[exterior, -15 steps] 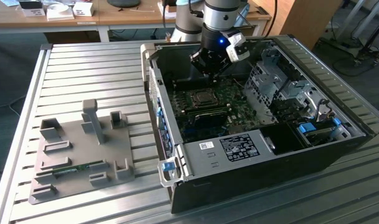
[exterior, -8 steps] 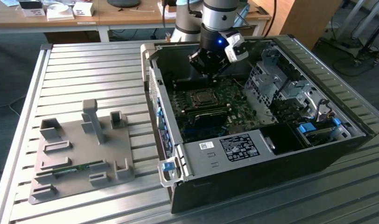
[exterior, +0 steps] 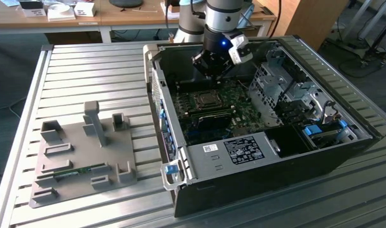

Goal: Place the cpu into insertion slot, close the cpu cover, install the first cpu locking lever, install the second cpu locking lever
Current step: 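Install the second cpu locking lever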

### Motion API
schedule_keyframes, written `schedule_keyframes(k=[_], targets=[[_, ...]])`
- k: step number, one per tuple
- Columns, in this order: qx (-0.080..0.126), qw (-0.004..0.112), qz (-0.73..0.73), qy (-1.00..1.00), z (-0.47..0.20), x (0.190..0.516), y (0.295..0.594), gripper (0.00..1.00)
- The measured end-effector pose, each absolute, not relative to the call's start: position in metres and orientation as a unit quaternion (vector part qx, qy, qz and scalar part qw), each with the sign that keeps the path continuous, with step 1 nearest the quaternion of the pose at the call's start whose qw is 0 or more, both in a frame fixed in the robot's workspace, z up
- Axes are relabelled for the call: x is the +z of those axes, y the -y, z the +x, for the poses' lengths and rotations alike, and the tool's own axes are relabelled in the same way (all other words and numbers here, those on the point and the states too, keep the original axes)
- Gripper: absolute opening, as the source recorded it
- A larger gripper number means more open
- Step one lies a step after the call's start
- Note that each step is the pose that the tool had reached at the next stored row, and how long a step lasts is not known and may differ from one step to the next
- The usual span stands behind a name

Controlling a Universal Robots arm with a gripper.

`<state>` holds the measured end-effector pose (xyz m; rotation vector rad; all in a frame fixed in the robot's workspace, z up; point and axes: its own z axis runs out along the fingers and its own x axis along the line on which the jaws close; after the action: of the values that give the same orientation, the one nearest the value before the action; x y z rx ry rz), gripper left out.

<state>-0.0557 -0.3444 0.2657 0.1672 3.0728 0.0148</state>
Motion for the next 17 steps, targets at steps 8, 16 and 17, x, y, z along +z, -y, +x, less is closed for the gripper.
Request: schedule_keyframes(k=[8,16,17], targets=[[0.005,0.032,0.054,-0.998,-0.056,0.265,0.356,0.11],[0.005,0.032,0.054,-0.998,-0.056,0.263,0.367,0.11],[0.005,0.032,0.054,-0.998,-0.056,0.263,0.368,0.11]])
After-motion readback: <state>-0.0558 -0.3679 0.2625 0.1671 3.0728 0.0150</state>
